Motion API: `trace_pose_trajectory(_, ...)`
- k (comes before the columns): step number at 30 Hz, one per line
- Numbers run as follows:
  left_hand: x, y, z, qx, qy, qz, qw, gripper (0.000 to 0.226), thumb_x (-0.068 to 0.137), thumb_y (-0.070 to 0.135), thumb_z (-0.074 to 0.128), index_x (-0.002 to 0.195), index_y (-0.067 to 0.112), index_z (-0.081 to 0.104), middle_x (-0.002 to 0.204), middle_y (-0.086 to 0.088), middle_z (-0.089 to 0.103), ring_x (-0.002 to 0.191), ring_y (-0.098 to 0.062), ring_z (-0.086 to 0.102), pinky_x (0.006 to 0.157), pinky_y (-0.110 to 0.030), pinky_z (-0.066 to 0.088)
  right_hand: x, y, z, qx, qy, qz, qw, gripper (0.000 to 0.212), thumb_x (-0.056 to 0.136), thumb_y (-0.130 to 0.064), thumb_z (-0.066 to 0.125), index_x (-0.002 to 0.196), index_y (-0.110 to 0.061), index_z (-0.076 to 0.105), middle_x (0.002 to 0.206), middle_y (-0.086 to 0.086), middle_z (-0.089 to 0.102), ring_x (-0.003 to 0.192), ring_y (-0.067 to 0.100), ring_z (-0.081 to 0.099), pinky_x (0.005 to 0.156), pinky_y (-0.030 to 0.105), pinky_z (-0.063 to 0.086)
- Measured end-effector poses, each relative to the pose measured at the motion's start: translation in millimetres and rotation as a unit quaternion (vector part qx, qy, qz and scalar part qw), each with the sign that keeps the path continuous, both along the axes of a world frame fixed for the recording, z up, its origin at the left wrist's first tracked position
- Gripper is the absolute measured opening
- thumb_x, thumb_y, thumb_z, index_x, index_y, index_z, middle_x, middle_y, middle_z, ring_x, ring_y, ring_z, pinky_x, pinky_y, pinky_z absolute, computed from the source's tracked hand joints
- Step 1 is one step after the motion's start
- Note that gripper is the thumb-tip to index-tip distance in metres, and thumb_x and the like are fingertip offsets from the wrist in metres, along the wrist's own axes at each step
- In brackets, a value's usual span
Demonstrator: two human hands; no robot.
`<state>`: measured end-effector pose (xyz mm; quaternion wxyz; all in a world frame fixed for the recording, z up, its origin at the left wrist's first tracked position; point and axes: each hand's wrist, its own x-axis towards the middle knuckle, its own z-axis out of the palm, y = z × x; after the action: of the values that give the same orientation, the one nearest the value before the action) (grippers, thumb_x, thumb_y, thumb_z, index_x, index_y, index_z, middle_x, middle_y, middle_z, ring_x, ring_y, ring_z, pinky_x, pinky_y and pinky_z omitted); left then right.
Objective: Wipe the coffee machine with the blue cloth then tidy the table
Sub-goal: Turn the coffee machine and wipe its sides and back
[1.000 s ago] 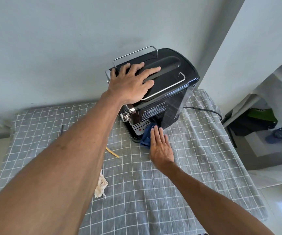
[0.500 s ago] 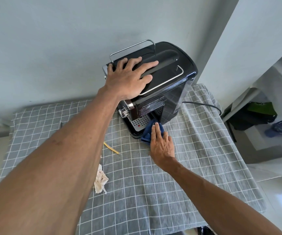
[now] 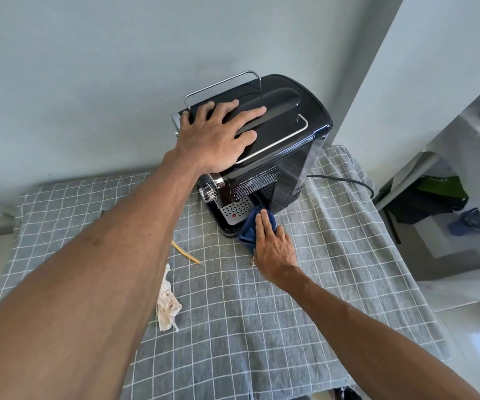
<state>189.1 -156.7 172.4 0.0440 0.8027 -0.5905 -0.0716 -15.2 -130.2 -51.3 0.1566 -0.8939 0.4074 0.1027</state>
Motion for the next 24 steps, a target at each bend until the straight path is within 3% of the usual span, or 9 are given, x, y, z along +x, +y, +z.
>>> trace_pose_trajectory(8, 2, -2, -1, 0.001, 0.003, 0.001, 1.000, 0.046, 0.097, 0.070, 0.018, 0.141, 0.076, 0.005, 0.169, 0.014, 0.011, 0.155, -0.027, 0.007, 0.119, -0.066, 0.005, 12, -8, 0, 0.021, -0.013, 0.004, 1.000, 0.086, 0.107, -0.037, 0.043, 0.160, -0.014, -0.021, 0.168, 0.001, -0.030, 0.154, 0.042, 0.017, 0.122, 0.053, 0.028)
trace_pose_trajectory(13, 0, -1, -1, 0.002, 0.001, 0.006, 1.000, 0.046, 0.098, 0.070, 0.019, 0.141, 0.077, 0.005, 0.169, 0.014, 0.010, 0.155, -0.025, 0.006, 0.119, -0.065, 0.004, 0, -7, -3, -0.030, -0.003, 0.010, 0.999, 0.087, 0.105, -0.033, 0.044, 0.161, -0.010, -0.018, 0.170, 0.007, -0.022, 0.140, 0.038, 0.031, 0.116, 0.049, 0.035)
trace_pose_trajectory(16, 1, -1, 0, 0.004, 0.006, 0.007, 1.000, 0.046, 0.097, 0.071, 0.018, 0.140, 0.077, 0.005, 0.169, 0.014, 0.010, 0.155, -0.025, 0.006, 0.119, -0.065, 0.003, 21, 4, 4, -0.046, 0.018, 0.008, 0.999, 0.081, 0.106, -0.029, 0.039, 0.160, -0.004, -0.017, 0.170, 0.014, -0.019, 0.152, 0.046, 0.010, 0.124, 0.051, 0.024)
trace_pose_trajectory(20, 1, -1, -1, 0.003, 0.007, 0.004, 1.000, 0.046, 0.097, 0.071, 0.019, 0.140, 0.077, 0.006, 0.169, 0.014, 0.011, 0.155, -0.026, 0.007, 0.119, -0.065, 0.004, 10, 23, -5, -0.054, -0.017, 0.091, 0.994, 0.074, 0.106, -0.016, 0.033, 0.159, 0.001, -0.016, 0.168, 0.019, -0.020, 0.154, 0.047, -0.014, 0.128, 0.054, 0.007)
trace_pose_trajectory(24, 0, -1, -1, 0.003, 0.003, 0.005, 1.000, 0.047, 0.096, 0.073, 0.020, 0.141, 0.077, 0.006, 0.169, 0.014, 0.011, 0.155, -0.026, 0.007, 0.119, -0.065, 0.004, -4, 6, -8, -0.052, 0.000, 0.024, 0.998, 0.071, 0.105, -0.010, 0.025, 0.155, 0.002, -0.024, 0.164, 0.023, -0.030, 0.152, 0.042, -0.025, 0.128, 0.051, -0.003)
